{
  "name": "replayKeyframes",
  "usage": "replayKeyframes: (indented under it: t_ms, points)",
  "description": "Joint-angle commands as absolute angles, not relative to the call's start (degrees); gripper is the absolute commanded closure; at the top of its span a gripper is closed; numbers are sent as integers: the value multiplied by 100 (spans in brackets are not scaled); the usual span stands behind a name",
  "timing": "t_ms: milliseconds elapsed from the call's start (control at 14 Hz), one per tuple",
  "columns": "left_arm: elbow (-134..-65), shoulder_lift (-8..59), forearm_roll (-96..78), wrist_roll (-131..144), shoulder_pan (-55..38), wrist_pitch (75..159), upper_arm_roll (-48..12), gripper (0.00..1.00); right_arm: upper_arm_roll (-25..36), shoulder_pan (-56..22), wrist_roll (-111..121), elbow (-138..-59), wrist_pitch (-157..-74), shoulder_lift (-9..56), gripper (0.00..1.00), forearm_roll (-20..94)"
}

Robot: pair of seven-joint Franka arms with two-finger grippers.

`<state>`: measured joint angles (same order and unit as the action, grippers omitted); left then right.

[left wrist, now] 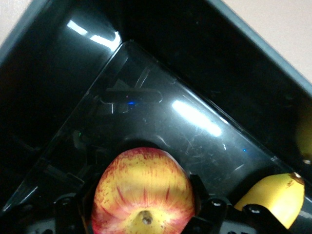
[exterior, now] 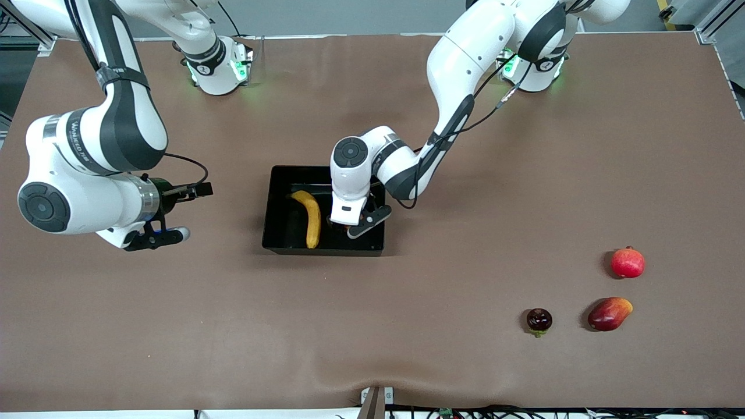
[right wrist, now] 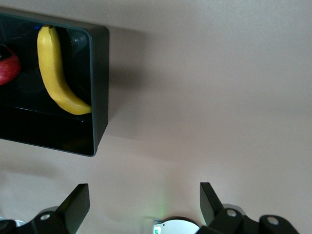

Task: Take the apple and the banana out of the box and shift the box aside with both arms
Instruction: 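Lift the apple out and carry it toward the pomegranate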

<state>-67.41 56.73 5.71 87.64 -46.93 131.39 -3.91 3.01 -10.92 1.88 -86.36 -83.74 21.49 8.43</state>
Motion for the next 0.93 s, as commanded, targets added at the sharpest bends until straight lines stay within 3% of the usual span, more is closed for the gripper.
replayKeyframes:
  t_ms: [0,143,429,857]
  points:
    - [-6627,5740,677,8842,-4746,13316,-334,89,290,-1063,176,-8613,-8367,2100,0,949]
    - [-6636,5678,677,8719,-4737,13254,-334,100,290,-1055,176,-8613,-8367,2101,0,958]
    - [-6645,5257,686,8710,-4702,12693,-360,100,290,-1081,167,-8552,-8367,2083,0,1107]
    - [-6671,4062,615,8044,-4150,11700,-404,100,281,-1099,167,-8525,-8543,2048,0,1169]
